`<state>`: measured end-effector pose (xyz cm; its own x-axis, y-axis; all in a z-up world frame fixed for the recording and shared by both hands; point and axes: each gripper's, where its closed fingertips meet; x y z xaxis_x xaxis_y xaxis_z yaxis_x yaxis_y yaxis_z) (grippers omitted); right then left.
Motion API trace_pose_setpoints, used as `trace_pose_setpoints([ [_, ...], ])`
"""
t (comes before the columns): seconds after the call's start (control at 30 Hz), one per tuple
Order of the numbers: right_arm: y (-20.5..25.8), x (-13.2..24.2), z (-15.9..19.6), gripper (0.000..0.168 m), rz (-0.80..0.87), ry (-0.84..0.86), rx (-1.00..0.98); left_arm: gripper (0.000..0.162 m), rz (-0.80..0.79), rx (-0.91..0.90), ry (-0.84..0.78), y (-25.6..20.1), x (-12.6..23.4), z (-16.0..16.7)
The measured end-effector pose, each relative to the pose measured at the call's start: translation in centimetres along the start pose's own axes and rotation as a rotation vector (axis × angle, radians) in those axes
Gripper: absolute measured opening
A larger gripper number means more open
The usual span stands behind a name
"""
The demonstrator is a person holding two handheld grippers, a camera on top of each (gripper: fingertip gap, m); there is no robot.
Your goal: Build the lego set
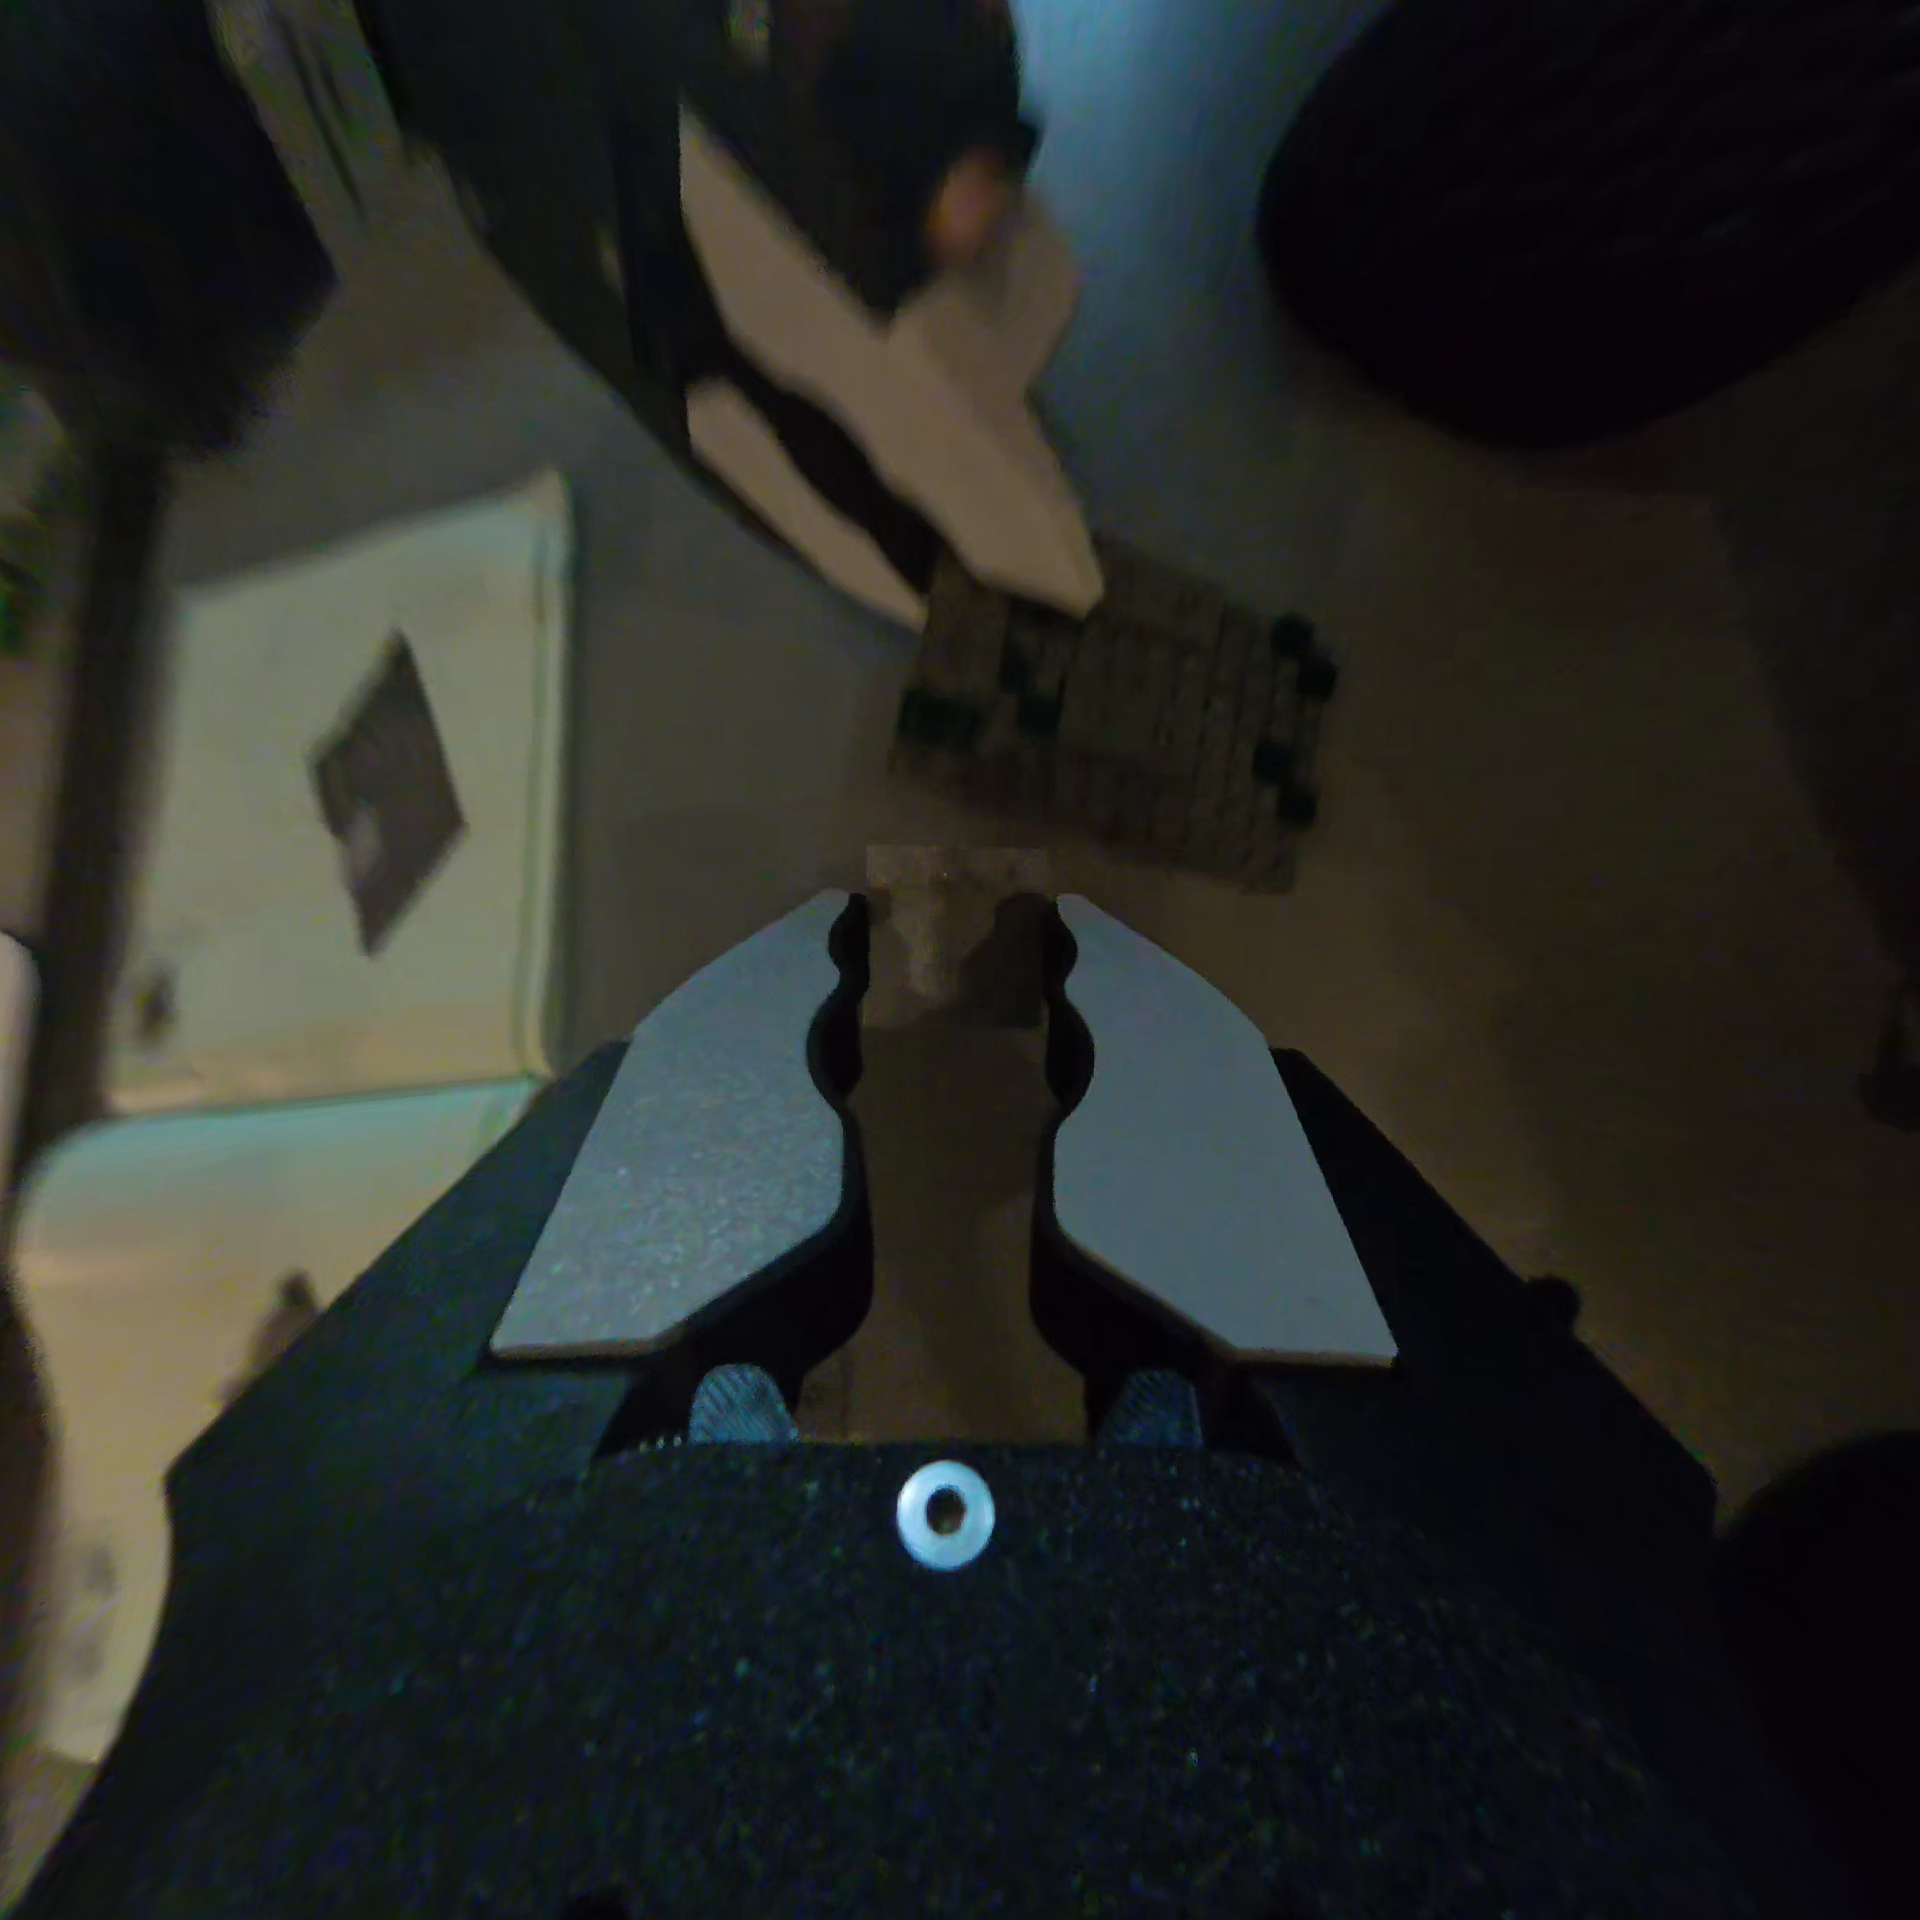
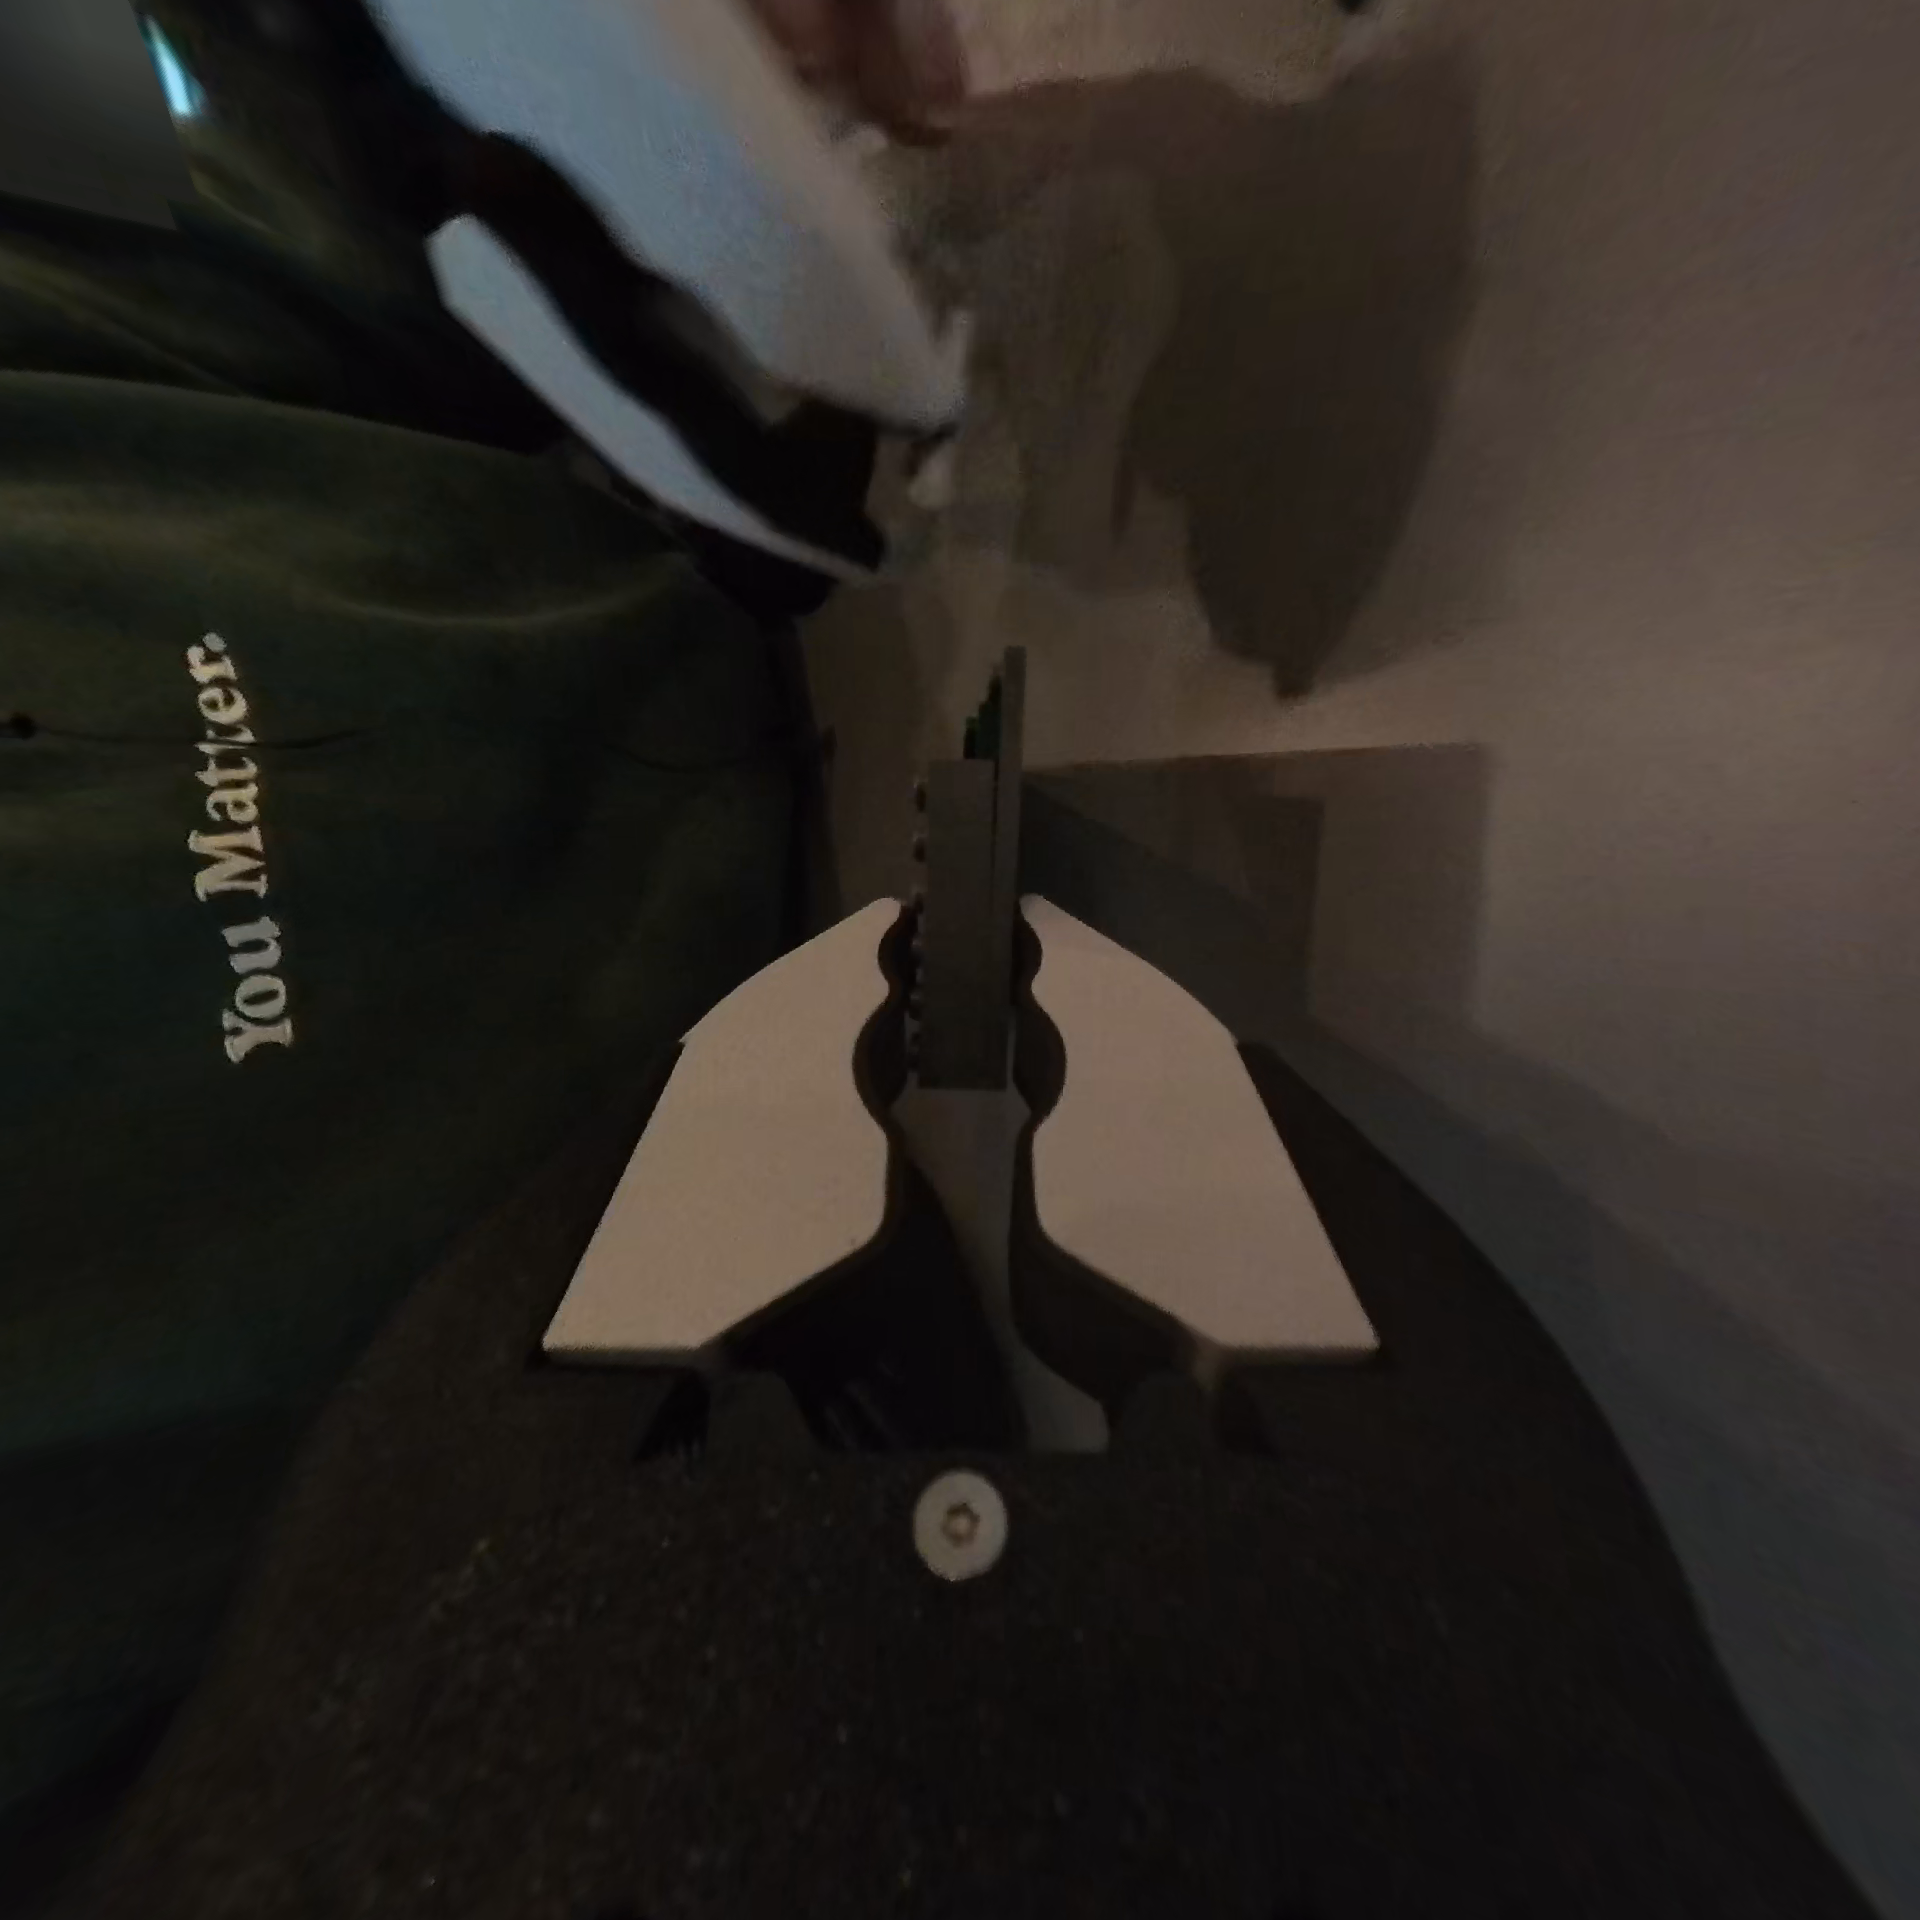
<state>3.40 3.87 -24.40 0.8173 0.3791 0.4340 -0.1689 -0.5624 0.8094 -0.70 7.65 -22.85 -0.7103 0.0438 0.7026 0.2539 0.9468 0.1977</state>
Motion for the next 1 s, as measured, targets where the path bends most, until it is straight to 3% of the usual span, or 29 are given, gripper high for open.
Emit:
trace_pose_setpoints([
  [1.0, 0.1, -2.0, 1.2, 0.017, -0.060, 0.017, -0.060, 0.032, -0.013, -0.220, 0.154, -2.1, -2.7, 0.7],
])
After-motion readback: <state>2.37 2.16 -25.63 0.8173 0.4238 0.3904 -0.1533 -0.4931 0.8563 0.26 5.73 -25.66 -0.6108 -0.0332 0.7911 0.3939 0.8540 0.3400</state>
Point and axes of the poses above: each gripper's, where its closed fingertips meet, x back along the fingers, z out of its underside, y = z × x across the jaws, and after that the axes turned 6 degrees about x, right-handed
